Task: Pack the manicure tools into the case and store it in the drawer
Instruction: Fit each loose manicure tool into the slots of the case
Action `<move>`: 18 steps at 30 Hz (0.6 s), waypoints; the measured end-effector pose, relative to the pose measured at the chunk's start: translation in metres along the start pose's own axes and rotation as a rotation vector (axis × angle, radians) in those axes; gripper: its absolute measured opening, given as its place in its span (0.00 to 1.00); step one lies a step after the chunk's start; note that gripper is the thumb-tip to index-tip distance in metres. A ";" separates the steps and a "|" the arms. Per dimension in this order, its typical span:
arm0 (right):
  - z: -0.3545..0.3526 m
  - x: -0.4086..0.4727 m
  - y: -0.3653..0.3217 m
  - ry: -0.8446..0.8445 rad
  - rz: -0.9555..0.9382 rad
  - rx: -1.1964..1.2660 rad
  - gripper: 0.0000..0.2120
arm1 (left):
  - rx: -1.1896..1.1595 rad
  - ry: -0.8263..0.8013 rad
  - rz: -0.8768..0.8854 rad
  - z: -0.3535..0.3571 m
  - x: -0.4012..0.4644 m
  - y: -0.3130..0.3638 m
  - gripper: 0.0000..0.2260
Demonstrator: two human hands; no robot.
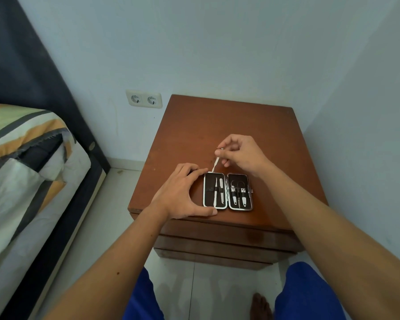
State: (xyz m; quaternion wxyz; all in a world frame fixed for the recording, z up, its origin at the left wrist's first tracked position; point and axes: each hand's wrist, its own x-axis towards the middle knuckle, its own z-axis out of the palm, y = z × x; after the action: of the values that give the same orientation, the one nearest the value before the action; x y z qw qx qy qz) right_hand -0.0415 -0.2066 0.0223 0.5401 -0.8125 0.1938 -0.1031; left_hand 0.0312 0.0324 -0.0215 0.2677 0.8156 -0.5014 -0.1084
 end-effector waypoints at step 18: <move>0.030 -0.023 0.004 0.029 -0.014 -0.211 0.14 | -0.031 0.027 -0.020 0.000 -0.002 0.000 0.53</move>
State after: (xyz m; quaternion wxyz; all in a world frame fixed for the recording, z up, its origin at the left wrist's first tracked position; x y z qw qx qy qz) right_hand -0.0521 -0.1730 0.0072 0.4480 -0.8645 0.2058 -0.0979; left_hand 0.0301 0.0339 -0.0212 0.2859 0.8178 -0.4877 -0.1076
